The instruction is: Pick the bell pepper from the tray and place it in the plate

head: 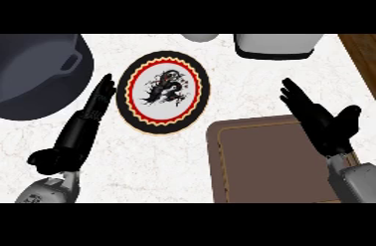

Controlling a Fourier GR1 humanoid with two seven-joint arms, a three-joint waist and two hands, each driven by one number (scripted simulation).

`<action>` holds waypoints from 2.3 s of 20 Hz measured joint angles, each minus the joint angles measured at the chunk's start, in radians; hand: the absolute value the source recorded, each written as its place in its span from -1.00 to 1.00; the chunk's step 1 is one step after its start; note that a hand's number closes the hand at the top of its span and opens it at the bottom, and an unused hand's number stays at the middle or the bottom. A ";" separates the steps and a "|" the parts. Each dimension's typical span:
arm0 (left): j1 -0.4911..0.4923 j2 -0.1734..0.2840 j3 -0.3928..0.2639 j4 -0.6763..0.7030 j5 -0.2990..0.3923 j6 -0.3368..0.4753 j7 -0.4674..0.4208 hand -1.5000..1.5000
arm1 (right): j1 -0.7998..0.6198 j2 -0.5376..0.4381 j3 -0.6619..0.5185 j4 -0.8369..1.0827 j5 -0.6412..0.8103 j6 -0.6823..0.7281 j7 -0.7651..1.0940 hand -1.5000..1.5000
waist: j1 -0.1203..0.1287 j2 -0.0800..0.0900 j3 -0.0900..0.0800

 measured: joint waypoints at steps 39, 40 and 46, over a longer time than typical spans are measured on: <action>-0.048 0.134 0.229 0.018 0.114 -0.062 0.085 0.00 | 1.180 0.227 -0.600 -0.303 0.182 0.095 -1.241 -1.00 | -0.049 -0.004 0.021; -0.061 0.128 0.222 0.025 0.106 -0.058 0.087 0.00 | 1.187 0.226 -0.600 -0.291 0.221 0.093 -1.239 -1.00 | -0.045 -0.002 0.021; -0.085 0.109 0.213 0.045 0.090 -0.071 0.084 0.00 | 1.174 0.257 -0.597 -0.233 0.393 0.065 -1.222 -1.00 | -0.024 0.001 0.020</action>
